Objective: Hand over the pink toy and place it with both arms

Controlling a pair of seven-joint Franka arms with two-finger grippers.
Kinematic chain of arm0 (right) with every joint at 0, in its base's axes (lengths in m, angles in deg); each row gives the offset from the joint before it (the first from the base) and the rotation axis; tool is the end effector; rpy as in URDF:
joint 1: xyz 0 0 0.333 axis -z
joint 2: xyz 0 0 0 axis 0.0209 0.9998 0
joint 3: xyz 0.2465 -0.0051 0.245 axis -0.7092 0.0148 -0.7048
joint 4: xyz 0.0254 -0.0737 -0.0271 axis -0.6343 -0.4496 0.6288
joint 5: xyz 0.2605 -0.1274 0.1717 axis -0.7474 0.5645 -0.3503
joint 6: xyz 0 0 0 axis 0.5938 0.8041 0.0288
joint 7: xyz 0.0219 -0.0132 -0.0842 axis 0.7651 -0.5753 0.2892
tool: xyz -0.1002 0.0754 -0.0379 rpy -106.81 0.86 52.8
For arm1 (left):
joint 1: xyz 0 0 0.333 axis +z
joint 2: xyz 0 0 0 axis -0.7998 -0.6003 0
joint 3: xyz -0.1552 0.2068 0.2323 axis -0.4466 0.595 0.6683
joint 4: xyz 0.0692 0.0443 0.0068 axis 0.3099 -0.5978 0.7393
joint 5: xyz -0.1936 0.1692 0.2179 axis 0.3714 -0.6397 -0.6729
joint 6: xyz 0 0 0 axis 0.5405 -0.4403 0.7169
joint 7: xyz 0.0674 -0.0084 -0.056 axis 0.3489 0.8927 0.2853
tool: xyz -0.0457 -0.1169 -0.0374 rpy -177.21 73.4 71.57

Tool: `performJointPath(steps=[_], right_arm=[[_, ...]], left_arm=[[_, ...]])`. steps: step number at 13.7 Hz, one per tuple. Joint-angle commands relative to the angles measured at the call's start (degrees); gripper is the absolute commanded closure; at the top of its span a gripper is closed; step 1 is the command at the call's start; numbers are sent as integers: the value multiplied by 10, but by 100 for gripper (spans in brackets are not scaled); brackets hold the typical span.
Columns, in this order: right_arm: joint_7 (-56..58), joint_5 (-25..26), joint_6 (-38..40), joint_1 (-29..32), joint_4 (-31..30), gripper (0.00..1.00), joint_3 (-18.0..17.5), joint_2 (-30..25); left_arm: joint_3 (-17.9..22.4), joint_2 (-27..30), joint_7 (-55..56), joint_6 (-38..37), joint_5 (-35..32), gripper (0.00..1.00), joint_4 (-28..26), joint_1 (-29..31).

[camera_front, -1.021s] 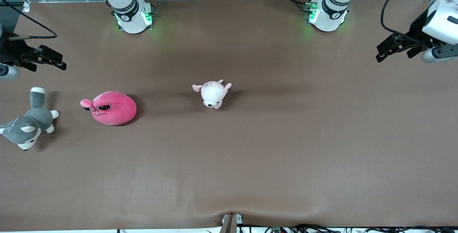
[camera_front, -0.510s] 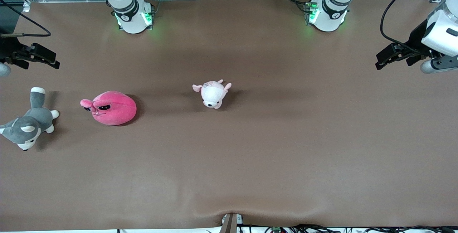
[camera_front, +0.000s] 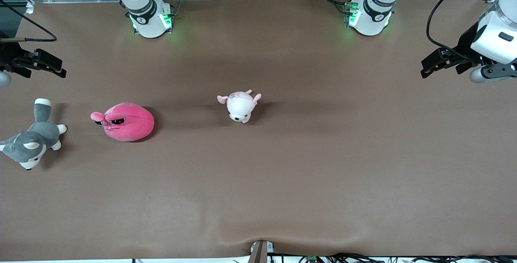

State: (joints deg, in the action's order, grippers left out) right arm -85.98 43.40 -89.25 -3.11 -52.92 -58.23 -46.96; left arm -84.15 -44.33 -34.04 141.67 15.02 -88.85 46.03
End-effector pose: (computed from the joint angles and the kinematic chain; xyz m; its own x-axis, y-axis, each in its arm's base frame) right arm 0.4763 -0.0184 0.6322 0.9977 -0.0145 -0.0667 -0.0155 -0.9998 -0.0132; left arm 0.4727 -0.0607 0.6374 0.9910 0.1321 0.0194 0.1324 -0.9911 -0.0150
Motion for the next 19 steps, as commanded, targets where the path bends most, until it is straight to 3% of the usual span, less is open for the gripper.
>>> performJointPath(steps=[1,19], right_arm=[[-7,11,5,2,-4,0,-4,-10],[-6,11,-1,2,-4,0,-3,-9]], left_arm=[[0,-6,-8,-18,-1,0,18,8],[4,-9,-50,-26,-10,0,18,11]])
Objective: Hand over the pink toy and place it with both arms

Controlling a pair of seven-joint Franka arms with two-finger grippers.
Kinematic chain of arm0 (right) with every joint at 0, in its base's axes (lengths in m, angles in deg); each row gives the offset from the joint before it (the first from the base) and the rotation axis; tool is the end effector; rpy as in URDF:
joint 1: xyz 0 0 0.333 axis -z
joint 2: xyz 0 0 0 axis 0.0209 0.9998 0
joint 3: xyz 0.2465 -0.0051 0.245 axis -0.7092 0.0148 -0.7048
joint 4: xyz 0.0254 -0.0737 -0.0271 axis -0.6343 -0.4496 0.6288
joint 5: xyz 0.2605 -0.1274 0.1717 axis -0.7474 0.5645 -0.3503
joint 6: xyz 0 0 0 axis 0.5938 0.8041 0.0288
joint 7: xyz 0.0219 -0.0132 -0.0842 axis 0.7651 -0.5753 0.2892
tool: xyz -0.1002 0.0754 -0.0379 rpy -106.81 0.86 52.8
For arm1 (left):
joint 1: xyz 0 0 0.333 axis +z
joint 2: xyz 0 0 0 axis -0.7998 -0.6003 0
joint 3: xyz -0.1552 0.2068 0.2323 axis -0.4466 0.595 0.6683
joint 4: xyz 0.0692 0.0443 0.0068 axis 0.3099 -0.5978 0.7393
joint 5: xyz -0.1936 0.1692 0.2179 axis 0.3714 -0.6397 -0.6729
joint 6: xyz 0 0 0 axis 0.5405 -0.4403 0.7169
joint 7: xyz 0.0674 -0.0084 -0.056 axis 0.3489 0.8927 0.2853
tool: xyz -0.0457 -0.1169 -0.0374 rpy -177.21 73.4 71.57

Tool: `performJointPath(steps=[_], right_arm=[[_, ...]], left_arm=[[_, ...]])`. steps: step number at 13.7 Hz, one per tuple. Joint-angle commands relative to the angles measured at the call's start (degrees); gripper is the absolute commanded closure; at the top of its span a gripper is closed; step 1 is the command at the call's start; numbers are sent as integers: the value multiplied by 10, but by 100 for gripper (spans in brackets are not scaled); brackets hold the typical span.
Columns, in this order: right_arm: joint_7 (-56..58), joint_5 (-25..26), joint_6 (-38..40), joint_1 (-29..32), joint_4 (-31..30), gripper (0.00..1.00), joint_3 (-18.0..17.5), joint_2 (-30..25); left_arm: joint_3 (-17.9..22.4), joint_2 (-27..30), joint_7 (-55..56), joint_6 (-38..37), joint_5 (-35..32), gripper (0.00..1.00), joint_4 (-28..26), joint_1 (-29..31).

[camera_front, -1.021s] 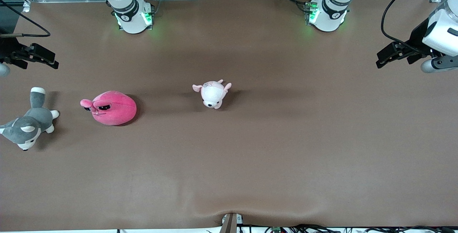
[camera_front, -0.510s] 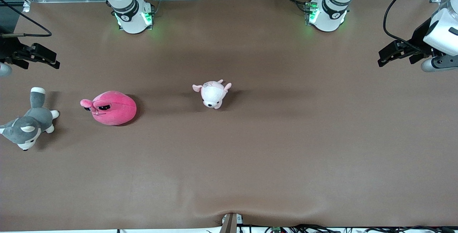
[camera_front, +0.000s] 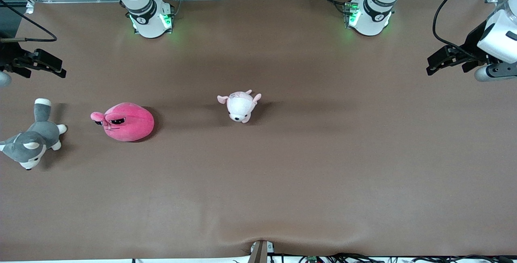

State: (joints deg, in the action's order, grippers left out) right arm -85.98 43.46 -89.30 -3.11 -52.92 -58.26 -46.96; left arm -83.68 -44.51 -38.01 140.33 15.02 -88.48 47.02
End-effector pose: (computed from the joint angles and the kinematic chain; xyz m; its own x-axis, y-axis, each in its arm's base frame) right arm 0.4764 -0.0183 0.6323 0.9977 -0.0141 -0.0659 -0.0149 -0.9998 -0.0122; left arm 0.4724 -0.0482 0.6365 0.9960 0.0890 -0.0015 0.0889 -0.9958 -0.0197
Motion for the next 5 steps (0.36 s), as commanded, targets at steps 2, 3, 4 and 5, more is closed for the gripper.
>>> performJointPath(steps=[2,3,4,5], right_arm=[[-7,11,3,1,-6,0,-3,-10],[-7,11,2,0,-5,0,-4,-10],[-7,11,2,-2,-6,0,-5,-9],[-8,11,2,-4,-7,0,-6,-10]], left_arm=[[0,-7,-10,-12,-10,0,15,0],[0,-7,-10,-12,-10,0,15,1],[0,-7,-10,-12,-10,0,15,1],[0,-7,-11,-12,-10,0,15,1]])
